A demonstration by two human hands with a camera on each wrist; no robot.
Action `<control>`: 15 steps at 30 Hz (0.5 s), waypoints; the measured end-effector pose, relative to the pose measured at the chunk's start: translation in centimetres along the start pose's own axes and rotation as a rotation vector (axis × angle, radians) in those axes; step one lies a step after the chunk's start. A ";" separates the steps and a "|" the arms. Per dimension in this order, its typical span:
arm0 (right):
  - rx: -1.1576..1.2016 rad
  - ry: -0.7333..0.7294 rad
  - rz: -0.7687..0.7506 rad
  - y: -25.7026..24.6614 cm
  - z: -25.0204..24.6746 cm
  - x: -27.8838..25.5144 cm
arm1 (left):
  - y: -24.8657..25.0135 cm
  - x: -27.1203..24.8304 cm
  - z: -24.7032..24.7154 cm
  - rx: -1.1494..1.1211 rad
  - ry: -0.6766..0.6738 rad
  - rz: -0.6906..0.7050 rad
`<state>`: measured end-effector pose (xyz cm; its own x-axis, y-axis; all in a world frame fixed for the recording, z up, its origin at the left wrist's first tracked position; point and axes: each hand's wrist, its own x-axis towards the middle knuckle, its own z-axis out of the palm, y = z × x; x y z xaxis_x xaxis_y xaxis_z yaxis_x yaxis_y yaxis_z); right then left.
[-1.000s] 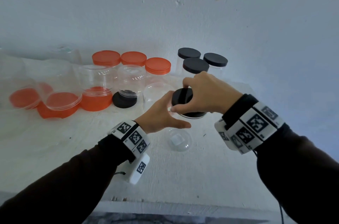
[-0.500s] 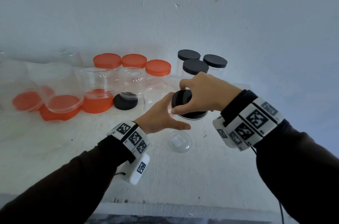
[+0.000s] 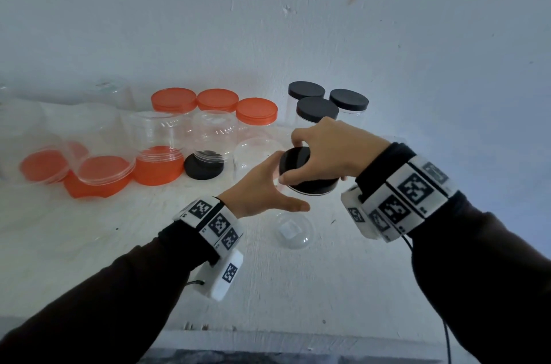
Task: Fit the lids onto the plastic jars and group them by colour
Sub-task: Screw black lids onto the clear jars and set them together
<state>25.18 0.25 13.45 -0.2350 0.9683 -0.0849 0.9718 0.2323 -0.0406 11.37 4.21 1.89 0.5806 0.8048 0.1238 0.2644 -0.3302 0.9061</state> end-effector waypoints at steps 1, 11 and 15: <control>-0.018 0.002 0.005 0.2 -0.1 0.0 | 0.0 0.0 0.0 0.001 -0.005 -0.002; 0.083 -0.013 -0.063 0.9 0.3 -0.3 | 0.2 0.0 0.2 0.023 0.024 0.022; -0.078 0.087 -0.020 0.3 0.8 -0.3 | 0.1 0.0 0.1 0.014 0.018 0.008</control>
<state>25.58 -0.05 12.67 -0.2550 0.9669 0.0025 0.9663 0.2547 0.0364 11.47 4.17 1.92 0.5687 0.8108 0.1383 0.2706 -0.3433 0.8994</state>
